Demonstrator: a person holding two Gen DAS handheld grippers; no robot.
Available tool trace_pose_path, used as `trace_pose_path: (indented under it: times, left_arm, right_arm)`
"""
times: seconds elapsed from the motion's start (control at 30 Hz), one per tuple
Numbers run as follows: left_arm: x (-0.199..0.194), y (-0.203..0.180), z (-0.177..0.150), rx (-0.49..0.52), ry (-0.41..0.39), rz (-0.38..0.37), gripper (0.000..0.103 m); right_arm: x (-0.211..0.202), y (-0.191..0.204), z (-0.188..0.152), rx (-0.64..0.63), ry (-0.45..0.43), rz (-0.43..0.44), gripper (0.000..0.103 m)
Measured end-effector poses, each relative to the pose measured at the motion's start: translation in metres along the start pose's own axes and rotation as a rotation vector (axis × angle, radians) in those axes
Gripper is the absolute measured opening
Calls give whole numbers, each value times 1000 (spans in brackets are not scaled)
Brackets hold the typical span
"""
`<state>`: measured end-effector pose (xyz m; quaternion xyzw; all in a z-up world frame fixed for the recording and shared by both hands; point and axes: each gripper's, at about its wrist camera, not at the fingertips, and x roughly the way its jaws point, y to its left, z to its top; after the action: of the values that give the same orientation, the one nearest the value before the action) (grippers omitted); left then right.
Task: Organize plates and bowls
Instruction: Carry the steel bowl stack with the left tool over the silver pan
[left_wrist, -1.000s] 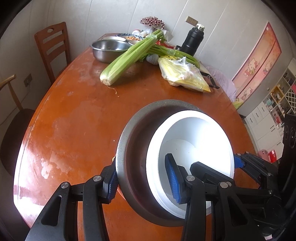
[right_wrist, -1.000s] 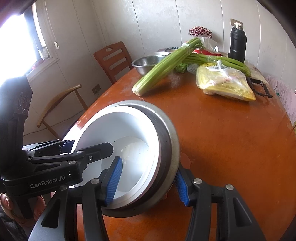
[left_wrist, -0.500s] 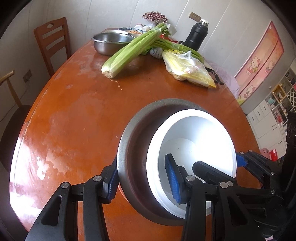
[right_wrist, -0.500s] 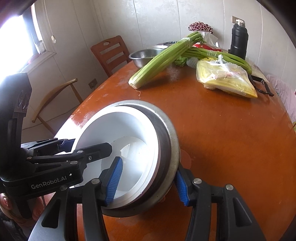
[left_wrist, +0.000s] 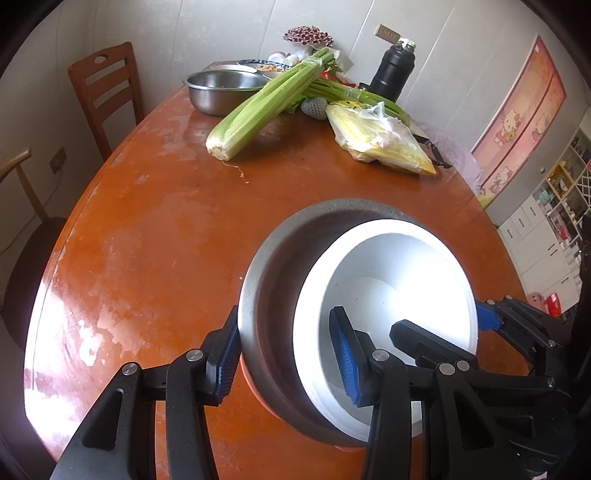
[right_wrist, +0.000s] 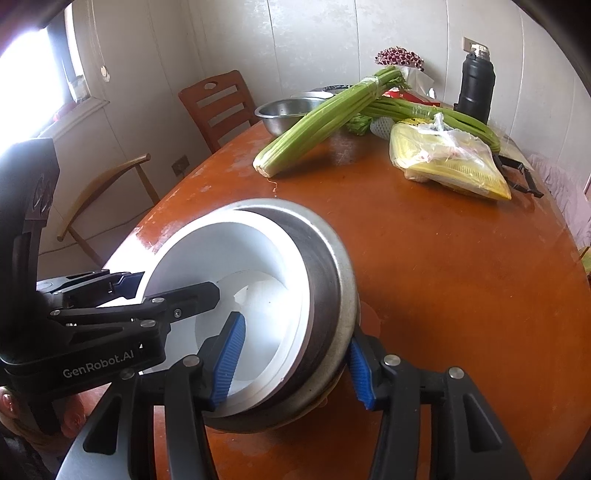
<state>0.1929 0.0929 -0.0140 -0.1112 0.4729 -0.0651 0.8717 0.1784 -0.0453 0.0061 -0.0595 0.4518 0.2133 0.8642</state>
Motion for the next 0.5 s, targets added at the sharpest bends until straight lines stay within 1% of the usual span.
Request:
trace_pose_path:
  times: [0.27, 0.33, 0.43, 0.5]
  left_arm:
    - [-4, 6, -3, -11, -16, 31, 52]
    - [-5, 8, -4, -22, -14, 22, 52]
    - [1, 11, -3, -43, 5, -18, 55]
    - [4, 13, -2, -56, 16, -31, 55]
  right_arm:
    - [2, 11, -1, -57, -7, -66, 52]
    - [3, 12, -2, -64, -6, -76, 52]
    - [4, 12, -1, -64, -7, -79, 52]
    - [4, 12, -1, -66, -12, -82, 52]
